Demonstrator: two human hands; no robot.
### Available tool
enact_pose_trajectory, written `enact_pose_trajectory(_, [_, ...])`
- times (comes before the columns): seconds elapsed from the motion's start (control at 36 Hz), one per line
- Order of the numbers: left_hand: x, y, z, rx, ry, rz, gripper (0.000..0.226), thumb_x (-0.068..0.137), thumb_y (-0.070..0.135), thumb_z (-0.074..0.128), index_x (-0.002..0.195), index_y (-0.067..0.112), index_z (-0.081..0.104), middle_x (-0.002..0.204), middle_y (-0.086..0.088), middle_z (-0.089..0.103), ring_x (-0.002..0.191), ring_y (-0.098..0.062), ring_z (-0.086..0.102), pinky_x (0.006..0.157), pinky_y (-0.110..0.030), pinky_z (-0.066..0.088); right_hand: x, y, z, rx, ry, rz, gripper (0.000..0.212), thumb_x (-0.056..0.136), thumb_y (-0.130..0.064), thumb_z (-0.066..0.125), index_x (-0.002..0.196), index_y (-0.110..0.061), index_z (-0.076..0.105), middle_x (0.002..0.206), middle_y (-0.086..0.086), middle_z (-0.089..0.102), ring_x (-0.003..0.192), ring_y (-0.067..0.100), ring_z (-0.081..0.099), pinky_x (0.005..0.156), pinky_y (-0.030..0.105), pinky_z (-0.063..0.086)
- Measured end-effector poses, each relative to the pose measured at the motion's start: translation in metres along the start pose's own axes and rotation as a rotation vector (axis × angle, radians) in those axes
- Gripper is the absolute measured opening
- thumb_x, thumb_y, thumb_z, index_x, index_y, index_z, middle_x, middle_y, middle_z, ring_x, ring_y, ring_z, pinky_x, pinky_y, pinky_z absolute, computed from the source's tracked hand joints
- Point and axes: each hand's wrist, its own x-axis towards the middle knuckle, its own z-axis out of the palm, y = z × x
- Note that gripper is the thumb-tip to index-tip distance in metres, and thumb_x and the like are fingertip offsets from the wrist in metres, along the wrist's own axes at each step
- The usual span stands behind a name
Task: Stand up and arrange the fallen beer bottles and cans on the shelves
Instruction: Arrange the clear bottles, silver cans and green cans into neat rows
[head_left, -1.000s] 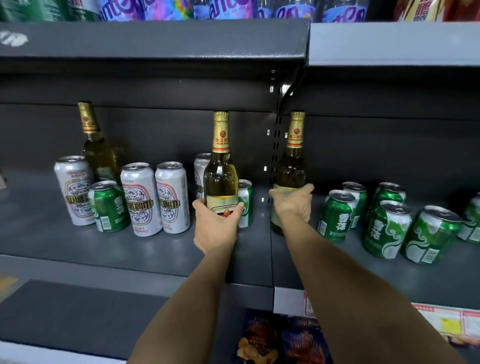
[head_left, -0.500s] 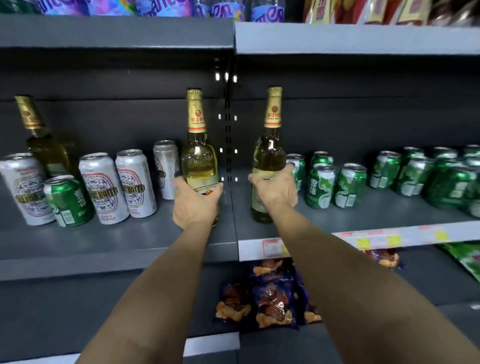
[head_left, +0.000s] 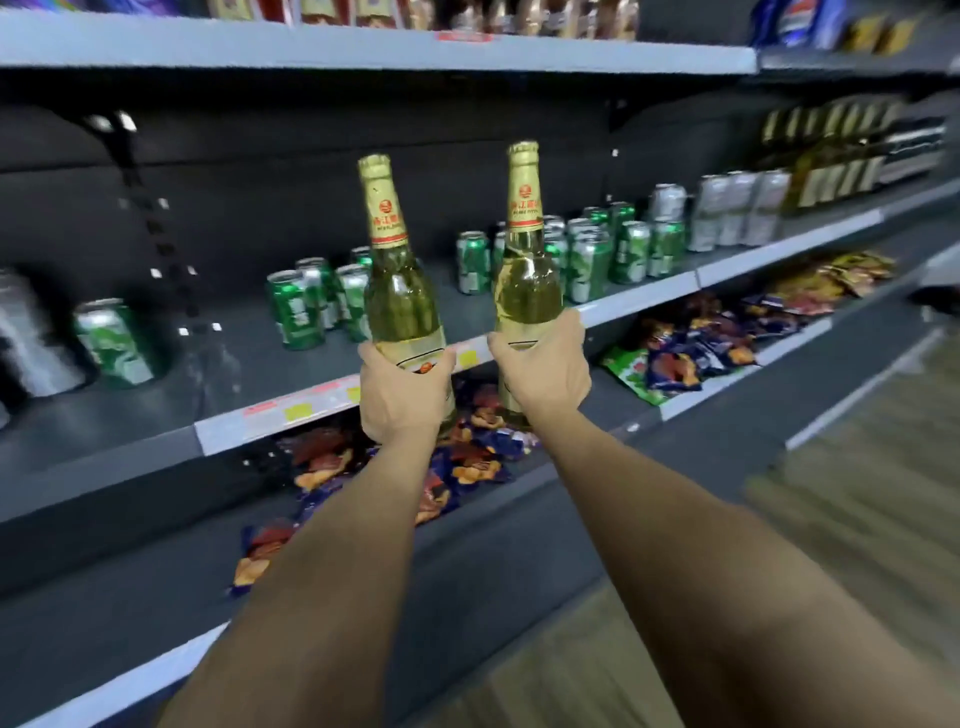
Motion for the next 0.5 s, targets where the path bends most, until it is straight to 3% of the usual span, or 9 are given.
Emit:
enact_pose_trajectory(0.17, [-0.096, 0.01, 0.079, -0.028, -0.191, -0.002, 0.079, 0.068, 0.056, 0.078, 0.127, 0.016, 0.042, 0.124, -0.011, 0.059, 0.115, -0.034, 0.056, 0.087, -0.042, 0.044, -0.005, 0.108, -0.084, -0.099, 0.062, 0.177, 0.062, 0.076, -0.052, 0.071, 0.113, -0.014, 0.039, 0.117, 0.006, 0.05, 0.108, 0.031, 0.056, 0.076, 0.039, 0.043])
enact_pose_trajectory(0.39, [-0.192, 0.022, 0.183, 0.072, -0.468, 0.029, 0.074, 0.068, 0.054, 0.08, 0.123, 0.021, 0.043, 0.121, -0.009, 0.06, 0.109, -0.035, 0.059, 0.078, -0.039, 0.041, -0.007, 0.228, -0.165, -0.189, 0.221, 0.476, 0.065, 0.074, -0.053, 0.073, 0.111, -0.012, 0.039, 0.12, 0.009, 0.051, 0.112, 0.034, 0.056, 0.08, 0.041, 0.045])
enact_pose_trajectory(0.5, [-0.228, 0.03, 0.24, 0.102, -0.603, 0.052, 0.069, 0.064, 0.055, 0.081, 0.112, 0.021, 0.043, 0.116, -0.007, 0.063, 0.105, -0.034, 0.061, 0.085, -0.041, 0.049, 0.002, 0.281, -0.198, -0.213, 0.31, 0.618, 0.066, 0.074, -0.052, 0.073, 0.112, -0.012, 0.038, 0.121, 0.009, 0.05, 0.11, 0.035, 0.056, 0.081, 0.04, 0.045])
